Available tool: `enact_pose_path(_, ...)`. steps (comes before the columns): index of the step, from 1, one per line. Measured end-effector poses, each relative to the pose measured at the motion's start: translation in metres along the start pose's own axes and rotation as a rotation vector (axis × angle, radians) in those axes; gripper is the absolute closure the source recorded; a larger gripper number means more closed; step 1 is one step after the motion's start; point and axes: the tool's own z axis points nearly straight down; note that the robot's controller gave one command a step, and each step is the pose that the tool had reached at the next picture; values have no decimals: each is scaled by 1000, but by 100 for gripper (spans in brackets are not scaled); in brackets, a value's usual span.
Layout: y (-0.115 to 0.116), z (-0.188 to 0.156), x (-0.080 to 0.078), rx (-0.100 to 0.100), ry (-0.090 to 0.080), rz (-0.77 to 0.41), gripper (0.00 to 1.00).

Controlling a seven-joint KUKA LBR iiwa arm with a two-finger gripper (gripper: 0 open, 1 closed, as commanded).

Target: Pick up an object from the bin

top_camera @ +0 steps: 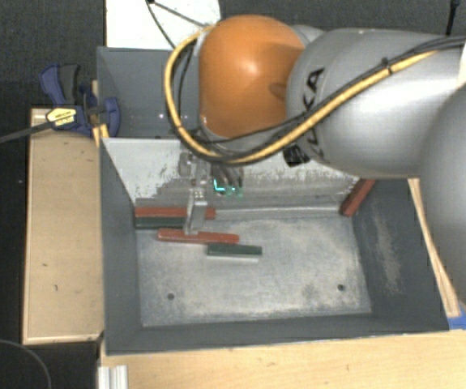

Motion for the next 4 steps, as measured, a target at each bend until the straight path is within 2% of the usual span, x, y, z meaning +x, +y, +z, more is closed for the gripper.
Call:
enact_pose_path(1,-51,165,-2,2,-1,135,0)
enact_pose_path(2,-8,129,20,-4,-9,262,0)
enact_pose_path(3,-6,126,19,-3,-10,455,0)
enact_pose_path(4,2,161,17,0,-3,666,0)
